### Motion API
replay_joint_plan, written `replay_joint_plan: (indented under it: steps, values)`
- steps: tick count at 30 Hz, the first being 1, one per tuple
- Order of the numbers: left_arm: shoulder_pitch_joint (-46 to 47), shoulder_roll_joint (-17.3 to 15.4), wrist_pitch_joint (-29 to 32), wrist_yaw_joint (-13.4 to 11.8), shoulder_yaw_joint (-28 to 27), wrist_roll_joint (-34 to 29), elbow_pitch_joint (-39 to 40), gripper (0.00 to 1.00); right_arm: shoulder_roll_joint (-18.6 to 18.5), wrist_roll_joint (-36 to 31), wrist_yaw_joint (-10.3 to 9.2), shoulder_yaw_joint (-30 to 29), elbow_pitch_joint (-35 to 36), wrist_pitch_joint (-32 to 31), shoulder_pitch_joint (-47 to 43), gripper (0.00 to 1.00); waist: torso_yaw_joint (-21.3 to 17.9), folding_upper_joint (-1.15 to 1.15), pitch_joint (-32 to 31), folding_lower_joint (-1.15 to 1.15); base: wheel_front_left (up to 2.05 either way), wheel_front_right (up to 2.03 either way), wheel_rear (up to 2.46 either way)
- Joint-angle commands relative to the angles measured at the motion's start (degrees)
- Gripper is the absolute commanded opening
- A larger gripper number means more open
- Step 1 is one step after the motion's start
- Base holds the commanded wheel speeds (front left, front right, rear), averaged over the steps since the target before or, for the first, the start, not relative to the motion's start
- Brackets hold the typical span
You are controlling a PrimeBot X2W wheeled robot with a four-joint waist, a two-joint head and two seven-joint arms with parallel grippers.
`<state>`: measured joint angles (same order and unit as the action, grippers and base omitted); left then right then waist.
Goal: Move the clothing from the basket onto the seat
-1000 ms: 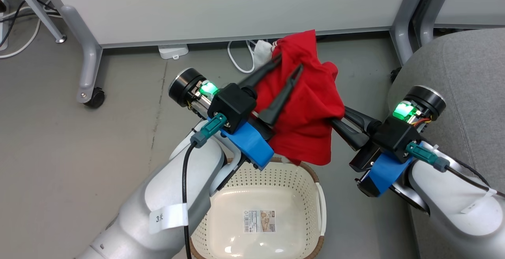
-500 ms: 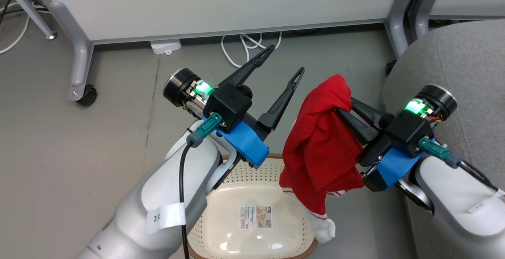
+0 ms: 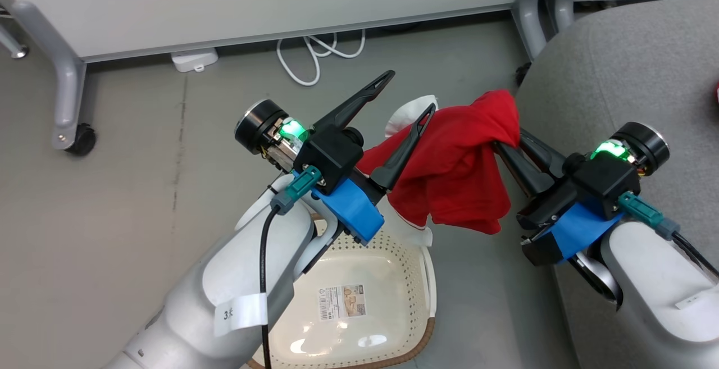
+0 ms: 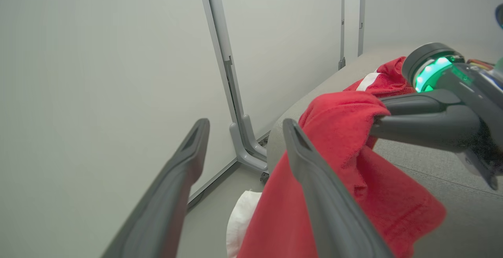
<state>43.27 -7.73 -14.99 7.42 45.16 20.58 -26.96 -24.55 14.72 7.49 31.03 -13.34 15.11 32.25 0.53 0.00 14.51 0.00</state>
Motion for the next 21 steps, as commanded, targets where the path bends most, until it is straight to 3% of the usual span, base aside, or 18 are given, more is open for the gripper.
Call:
replay_joint_plan:
  steps: [1, 21]
  values:
    - [0.55, -0.30, -0.28, 0.08, 0.33, -0.03, -0.10, 1.00, 0.55, -0.43, 0.01, -1.12, 0.47, 0.07, -0.88, 0.00, -1.04, 0.00, 0.61, 0.00, 0.00, 0.00, 0.00]
    - [1.69, -0.66, -0.28, 0.08, 6.34, 1.34, -1.62, 1.00, 5.25, -2.63, 0.01, -14.17, 2.75, 0.06, -8.75, 0.00, -9.56, 0.00, 2.64, 0.00, 0.00, 0.00, 0.00]
